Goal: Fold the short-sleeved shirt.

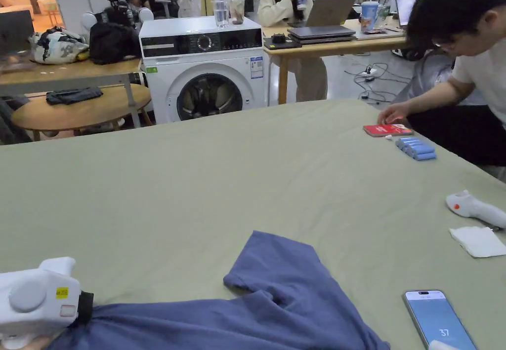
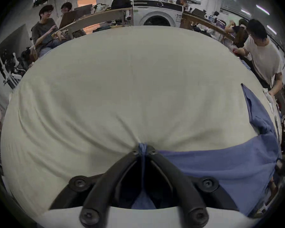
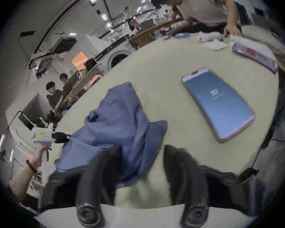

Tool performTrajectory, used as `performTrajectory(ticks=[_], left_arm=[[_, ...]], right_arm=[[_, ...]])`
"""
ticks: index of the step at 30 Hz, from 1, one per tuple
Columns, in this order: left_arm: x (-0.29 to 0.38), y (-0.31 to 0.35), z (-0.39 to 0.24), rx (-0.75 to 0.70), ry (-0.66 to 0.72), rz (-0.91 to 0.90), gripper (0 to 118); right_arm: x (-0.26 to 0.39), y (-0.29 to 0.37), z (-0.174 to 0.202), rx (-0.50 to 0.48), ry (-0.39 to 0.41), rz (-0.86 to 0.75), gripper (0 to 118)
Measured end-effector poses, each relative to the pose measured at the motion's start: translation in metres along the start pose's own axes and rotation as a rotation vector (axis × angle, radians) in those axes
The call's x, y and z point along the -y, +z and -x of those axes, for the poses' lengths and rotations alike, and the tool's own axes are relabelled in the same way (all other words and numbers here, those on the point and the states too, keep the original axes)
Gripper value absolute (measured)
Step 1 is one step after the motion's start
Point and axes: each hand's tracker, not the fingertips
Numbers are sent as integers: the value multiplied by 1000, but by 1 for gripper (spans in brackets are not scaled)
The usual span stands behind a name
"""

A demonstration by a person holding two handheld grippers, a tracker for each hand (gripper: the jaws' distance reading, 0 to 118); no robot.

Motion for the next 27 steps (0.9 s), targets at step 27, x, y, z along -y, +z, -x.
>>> performTrajectory(ticks=[27], left_arm=[[-39,395,96,-133,62,-998,0]], right_arm=[[-247,50,288,-298,506,-433,3]])
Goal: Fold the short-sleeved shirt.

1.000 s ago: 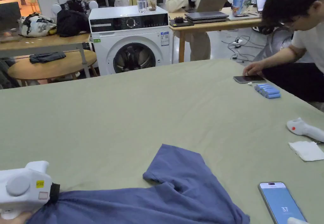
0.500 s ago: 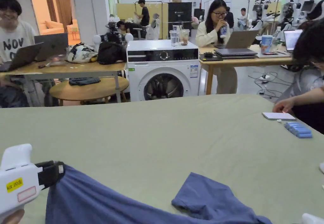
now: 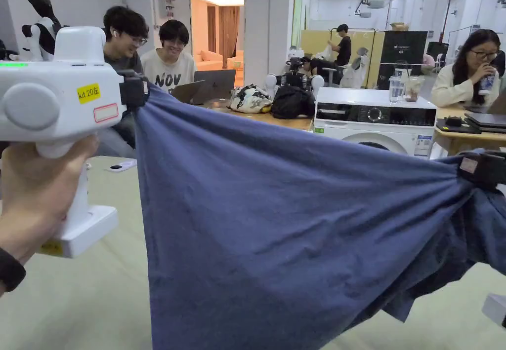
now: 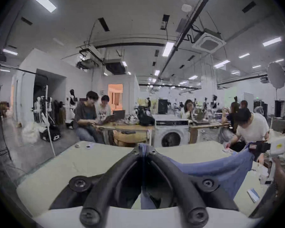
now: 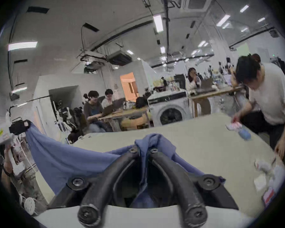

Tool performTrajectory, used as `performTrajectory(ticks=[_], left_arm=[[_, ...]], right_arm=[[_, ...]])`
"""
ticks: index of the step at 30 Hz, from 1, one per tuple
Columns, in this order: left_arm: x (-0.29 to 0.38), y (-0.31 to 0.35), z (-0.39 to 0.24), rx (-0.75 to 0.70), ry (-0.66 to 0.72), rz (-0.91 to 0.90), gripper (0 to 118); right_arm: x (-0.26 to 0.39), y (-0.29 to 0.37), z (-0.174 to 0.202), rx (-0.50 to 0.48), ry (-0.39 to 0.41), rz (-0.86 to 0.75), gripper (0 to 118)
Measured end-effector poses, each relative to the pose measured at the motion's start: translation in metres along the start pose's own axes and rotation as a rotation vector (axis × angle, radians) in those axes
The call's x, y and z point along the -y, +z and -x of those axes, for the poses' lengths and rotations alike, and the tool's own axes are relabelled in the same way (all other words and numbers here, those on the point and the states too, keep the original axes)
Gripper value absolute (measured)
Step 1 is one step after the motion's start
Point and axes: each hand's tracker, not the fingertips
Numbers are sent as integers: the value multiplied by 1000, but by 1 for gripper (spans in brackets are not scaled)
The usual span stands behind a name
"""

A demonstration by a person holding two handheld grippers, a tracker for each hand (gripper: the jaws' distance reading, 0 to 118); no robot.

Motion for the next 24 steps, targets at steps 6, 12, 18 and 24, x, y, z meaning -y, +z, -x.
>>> performTrajectory(ticks=[6,12,18,24], left_arm=[[-30,-48,16,-38,88,10,0],[-35,-90,21,-61,102,28,0],[-14,-119,21,-83,103,84,0],[56,-119,20,-30,154,191,0]], right_arm=[[-70,-46,24,10,47,-32,3],[-111,-86,39,71,139,-47,3],[-118,-122,40,103,146,2,3],[-56,-135,20,86,124,71,3]])
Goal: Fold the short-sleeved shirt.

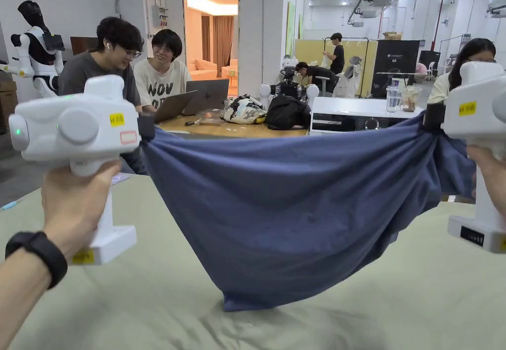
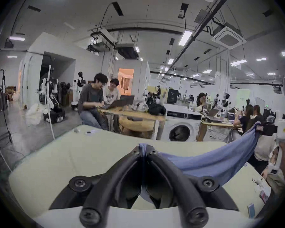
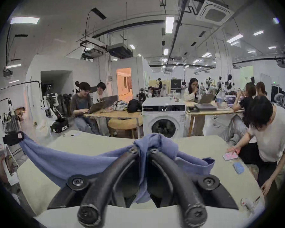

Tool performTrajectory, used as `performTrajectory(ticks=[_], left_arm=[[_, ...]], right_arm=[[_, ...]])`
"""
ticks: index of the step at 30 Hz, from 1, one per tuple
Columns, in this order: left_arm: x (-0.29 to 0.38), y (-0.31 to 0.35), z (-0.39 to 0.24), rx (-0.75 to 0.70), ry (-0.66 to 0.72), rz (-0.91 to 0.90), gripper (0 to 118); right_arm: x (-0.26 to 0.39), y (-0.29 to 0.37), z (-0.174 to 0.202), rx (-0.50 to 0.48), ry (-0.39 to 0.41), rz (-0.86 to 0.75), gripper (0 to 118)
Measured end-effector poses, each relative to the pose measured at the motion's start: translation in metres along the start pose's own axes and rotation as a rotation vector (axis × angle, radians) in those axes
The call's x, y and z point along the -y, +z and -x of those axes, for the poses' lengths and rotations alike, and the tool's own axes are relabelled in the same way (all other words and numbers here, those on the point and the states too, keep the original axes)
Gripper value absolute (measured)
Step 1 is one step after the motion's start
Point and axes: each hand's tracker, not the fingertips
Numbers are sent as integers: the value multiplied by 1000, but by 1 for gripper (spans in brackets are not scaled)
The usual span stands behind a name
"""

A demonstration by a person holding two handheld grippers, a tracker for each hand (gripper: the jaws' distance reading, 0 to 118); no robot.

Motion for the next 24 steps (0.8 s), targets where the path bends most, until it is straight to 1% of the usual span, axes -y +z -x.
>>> performTrajectory(ticks=[4,5,7,8,9,10,12,13,14,15,16,17,18,19,20,21,22,23,24], left_arm=[[65,31,7,25,7,30,0],[84,43,9,35,12,64,0],[126,69,11,42,29,110,0],[146,81,10,26,29,158,0],[167,94,12,30,73,188,0],[185,107,12,41,70,219,0],[220,136,6,3,61,226,0],[236,147,8,1,72,270,0],[251,160,7,3,88,265,0],[262,169,7,-5,129,286,0],[273,176,8,16,150,340,0],[281,183,10,-3,153,346,0],[292,193,12,-33,188,339,0],[298,196,15,-21,206,372,0],[308,200,14,-26,215,393,0],[315,206,12,-45,209,377,0],[323,205,13,-30,216,430,0],[330,204,13,-42,197,444,0],[337,203,12,-60,188,454,0]], right_arm=[[67,18,-20,-23,-29,53,3],[92,29,-25,-10,-33,73,3],[138,51,-38,-31,-72,164,3],[162,61,-43,-13,-104,164,3],[190,76,-48,-26,-121,197,3],[215,92,-51,4,-131,207,3],[265,127,-56,13,-223,236,3],[290,147,-57,42,-279,237,3],[310,165,-59,29,-315,264,3],[326,180,-59,71,-311,279,3],[345,197,-57,126,-325,303,3],[357,209,-58,115,-340,331,3],[371,223,-61,112,-346,348,3],[382,234,-60,157,-368,366,3],[394,242,-63,143,-387,367,3],[401,245,-64,126,-375,382,3],[408,247,-64,145,-355,413,3],[412,247,-64,165,-352,429,3],[418,251,-66,149,-382,408,3]])
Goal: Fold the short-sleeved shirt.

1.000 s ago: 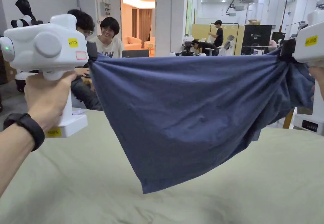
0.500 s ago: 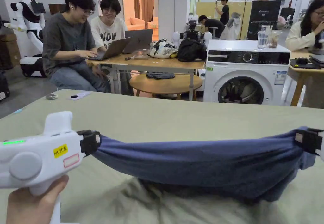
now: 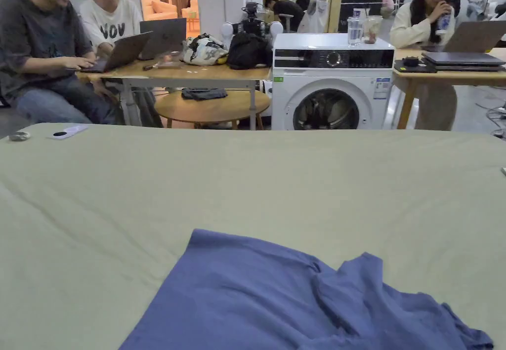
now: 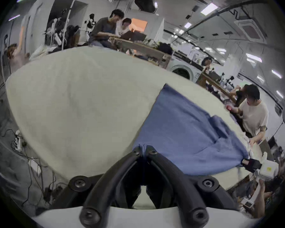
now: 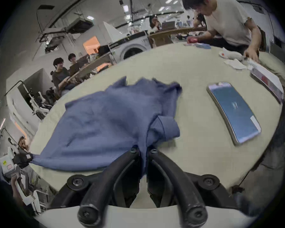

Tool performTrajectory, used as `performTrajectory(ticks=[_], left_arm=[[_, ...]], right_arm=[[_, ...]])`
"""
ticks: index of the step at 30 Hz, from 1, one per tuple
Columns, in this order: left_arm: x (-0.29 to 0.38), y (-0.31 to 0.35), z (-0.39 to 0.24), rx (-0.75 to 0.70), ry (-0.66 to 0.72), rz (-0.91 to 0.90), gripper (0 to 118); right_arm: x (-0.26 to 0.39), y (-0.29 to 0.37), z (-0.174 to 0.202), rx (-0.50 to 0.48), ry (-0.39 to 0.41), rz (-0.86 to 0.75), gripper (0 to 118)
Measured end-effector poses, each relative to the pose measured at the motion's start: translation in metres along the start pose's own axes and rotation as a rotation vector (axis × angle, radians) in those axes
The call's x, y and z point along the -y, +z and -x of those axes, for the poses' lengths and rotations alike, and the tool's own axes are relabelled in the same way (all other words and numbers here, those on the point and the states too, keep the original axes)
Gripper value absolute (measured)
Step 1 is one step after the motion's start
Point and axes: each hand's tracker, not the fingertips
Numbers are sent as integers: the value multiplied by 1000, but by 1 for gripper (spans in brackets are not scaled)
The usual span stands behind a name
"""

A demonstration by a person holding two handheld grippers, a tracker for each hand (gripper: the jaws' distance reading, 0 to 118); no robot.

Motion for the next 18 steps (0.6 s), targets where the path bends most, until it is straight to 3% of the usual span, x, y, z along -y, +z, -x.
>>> performTrajectory(ticks=[1,2,4,5,6,7,10,13,18], left_arm=[[7,-1,1,0,1,-5,0],[11,-4,2,-4,-7,6,2],[15,-6,0,-35,-14,-19,6],[17,-3,0,-42,-35,-38,27],[16,-1,-2,-40,-46,-51,55],[12,3,-7,-18,-60,-93,67],[-2,14,-28,-12,-152,-174,65],[-22,25,-62,-9,-276,-282,65],[-41,35,-98,165,-287,-404,61]], right_arm=[[1,-2,-2,-20,-20,-13,5],[0,-4,1,-8,-9,-20,15],[1,-3,4,63,77,-33,21],[2,0,5,109,118,-60,42],[1,5,5,108,136,-78,57],[0,11,5,82,144,-100,61],[-10,29,14,-8,166,-202,61],[-30,37,40,-51,242,-269,61],[-55,34,83,-168,308,-290,55]])
